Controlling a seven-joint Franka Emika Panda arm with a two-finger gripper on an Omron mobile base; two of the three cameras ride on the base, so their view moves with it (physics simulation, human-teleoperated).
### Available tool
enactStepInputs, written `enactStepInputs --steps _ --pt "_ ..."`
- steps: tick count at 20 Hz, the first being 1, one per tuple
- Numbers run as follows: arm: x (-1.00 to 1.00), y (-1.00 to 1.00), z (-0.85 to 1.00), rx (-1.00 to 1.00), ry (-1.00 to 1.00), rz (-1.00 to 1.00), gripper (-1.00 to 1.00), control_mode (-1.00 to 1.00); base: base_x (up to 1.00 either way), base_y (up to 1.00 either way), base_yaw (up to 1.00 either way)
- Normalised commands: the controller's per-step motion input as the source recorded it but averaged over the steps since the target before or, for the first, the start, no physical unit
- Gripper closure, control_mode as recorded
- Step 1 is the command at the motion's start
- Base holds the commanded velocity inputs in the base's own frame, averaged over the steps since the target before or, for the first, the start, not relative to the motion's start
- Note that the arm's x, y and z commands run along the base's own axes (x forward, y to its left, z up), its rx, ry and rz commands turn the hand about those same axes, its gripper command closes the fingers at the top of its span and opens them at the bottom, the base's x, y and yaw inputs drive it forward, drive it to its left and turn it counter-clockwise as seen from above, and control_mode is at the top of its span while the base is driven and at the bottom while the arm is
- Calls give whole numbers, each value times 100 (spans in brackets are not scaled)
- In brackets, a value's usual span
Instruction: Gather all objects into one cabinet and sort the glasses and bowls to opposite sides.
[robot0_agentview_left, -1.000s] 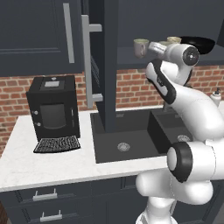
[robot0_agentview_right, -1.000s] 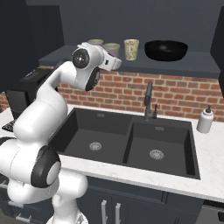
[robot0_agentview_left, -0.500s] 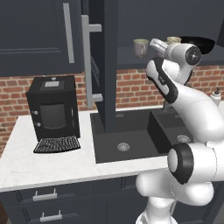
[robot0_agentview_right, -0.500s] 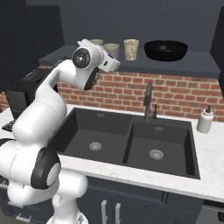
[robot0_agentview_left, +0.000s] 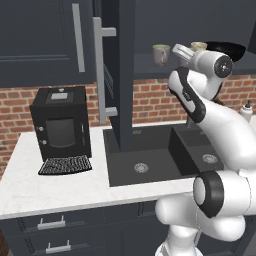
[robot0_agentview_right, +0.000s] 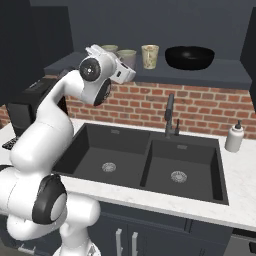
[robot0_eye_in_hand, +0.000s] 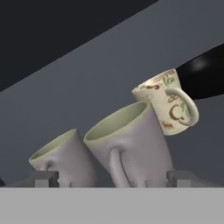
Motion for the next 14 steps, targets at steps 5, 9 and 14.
enactStepInputs --steps 5,9,14 --pt "-35 0 4 0 -9 0 -100 -100 0 0 0" --pt "-72 0 9 0 -12 4 -100 -100 0 0 0" --pt "-96 0 0 0 -10 12 -100 -100 0 0 0"
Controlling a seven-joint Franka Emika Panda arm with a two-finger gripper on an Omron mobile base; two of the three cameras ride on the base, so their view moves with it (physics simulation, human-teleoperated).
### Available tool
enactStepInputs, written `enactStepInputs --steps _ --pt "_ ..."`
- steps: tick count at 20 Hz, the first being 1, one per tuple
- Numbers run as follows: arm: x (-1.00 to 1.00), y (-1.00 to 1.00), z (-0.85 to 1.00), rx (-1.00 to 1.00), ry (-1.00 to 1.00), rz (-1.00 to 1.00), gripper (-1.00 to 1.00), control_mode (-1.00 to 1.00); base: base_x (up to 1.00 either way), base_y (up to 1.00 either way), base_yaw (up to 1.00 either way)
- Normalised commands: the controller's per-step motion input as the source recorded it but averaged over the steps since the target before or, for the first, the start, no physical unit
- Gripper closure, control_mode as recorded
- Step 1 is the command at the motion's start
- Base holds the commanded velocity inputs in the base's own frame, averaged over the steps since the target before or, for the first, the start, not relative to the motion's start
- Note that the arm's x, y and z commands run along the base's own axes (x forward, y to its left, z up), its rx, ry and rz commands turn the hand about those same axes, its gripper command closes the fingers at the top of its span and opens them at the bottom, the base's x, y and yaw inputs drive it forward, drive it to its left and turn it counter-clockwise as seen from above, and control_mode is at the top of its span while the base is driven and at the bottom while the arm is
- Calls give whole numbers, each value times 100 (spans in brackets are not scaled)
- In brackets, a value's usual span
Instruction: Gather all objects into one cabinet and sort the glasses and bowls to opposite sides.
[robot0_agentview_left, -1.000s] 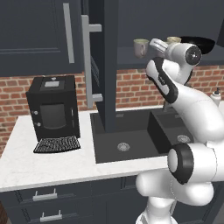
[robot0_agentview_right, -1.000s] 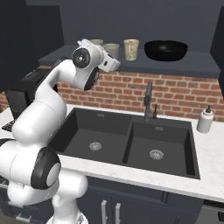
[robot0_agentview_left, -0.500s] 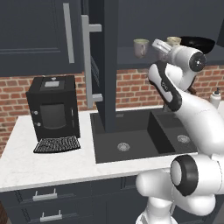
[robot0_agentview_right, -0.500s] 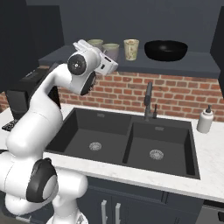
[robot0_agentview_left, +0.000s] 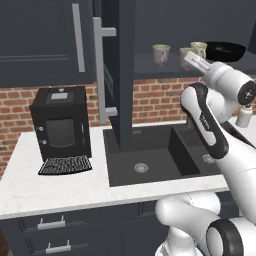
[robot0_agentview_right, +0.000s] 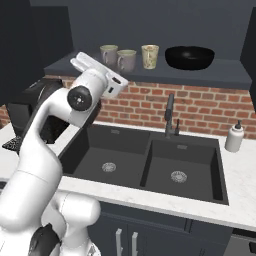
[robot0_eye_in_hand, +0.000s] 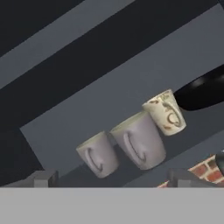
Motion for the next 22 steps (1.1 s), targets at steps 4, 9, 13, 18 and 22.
enactStepInputs --steps 4,9,13,18,22 --pt "-99 0 0 -1 -8 14 -100 -100 0 0 0" --pt "-72 -21 0 -2 -5 18 -100 -100 0 0 0" --pt "-39 -32 0 -4 -4 12 -100 -100 0 0 0" --pt "-1 3 0 0 0 0 -100 -100 0 0 0" --pt "3 0 0 -21 -2 -6 -100 -100 0 0 0"
